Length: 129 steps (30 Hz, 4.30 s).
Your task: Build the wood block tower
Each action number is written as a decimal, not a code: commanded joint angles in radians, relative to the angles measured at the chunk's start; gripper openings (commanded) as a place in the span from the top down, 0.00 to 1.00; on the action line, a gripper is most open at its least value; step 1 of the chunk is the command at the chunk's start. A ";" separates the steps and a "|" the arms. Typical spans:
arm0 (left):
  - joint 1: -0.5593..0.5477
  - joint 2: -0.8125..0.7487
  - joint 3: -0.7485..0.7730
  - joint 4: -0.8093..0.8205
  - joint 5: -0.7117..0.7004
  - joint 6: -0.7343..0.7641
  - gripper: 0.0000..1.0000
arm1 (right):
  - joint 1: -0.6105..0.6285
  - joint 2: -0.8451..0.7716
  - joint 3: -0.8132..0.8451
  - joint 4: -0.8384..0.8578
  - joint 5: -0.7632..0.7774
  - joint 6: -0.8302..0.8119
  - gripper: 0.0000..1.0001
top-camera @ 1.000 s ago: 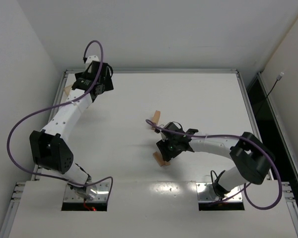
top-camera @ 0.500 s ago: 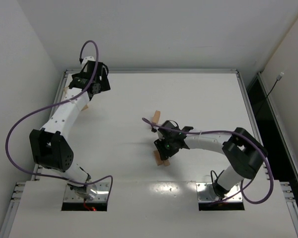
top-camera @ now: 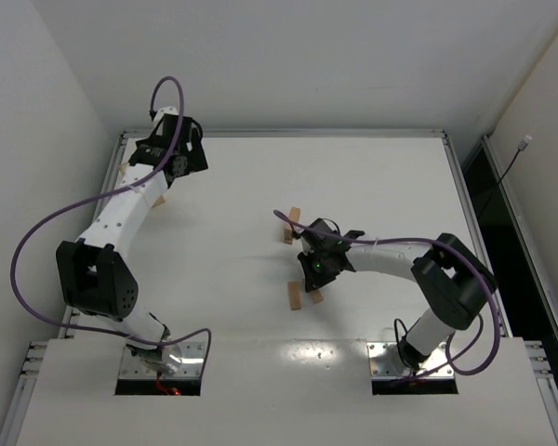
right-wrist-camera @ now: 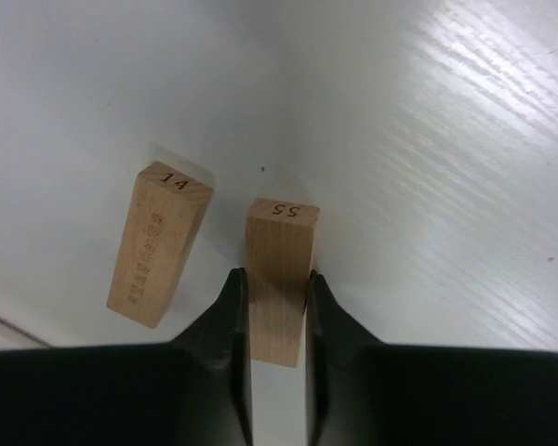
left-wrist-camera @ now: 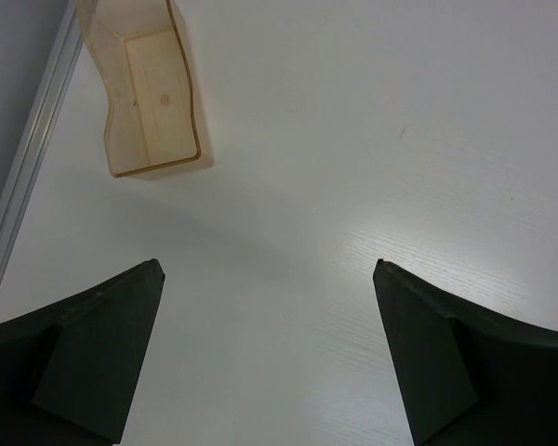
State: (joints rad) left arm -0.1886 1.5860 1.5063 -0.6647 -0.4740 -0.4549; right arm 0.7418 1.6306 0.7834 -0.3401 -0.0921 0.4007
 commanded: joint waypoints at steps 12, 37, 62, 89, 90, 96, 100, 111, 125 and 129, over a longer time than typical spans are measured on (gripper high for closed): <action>0.003 -0.035 -0.103 0.047 0.061 -0.048 0.10 | 0.047 -0.112 0.309 -0.187 0.273 0.128 1.00; -0.015 0.042 -0.064 0.066 0.041 -0.039 0.11 | -0.248 0.221 0.798 -0.235 0.022 0.512 1.00; -0.015 0.042 -0.083 0.076 0.051 -0.030 0.11 | -0.209 0.262 0.731 -0.226 0.012 0.512 1.00; -0.015 0.042 -0.101 0.085 0.060 -0.039 0.13 | -0.200 0.304 0.751 -0.244 0.118 0.472 1.00; -0.015 0.042 -0.101 0.085 0.060 -0.039 0.13 | -0.200 0.304 0.751 -0.244 0.109 0.472 1.00; -0.015 0.042 -0.110 0.085 0.069 -0.039 0.13 | -0.200 0.313 0.760 -0.235 0.098 0.463 1.00; -0.015 0.042 -0.110 0.085 0.069 -0.039 0.13 | -0.200 0.322 0.769 -0.225 0.089 0.463 1.00; -0.015 0.042 -0.110 0.085 0.078 -0.039 0.14 | -0.191 0.331 0.769 -0.215 0.089 0.454 0.95; -0.006 0.042 -0.110 0.085 0.097 -0.039 0.15 | -0.191 0.341 0.778 -0.215 0.098 0.444 0.62; -0.006 0.042 -0.110 0.085 0.097 -0.030 0.16 | -0.191 0.341 0.778 -0.206 0.098 0.435 0.45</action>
State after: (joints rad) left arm -0.1967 1.6363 1.3964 -0.6037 -0.3836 -0.4828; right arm 0.5457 1.9663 1.5208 -0.5762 -0.0010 0.8429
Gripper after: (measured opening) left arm 0.842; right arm 0.512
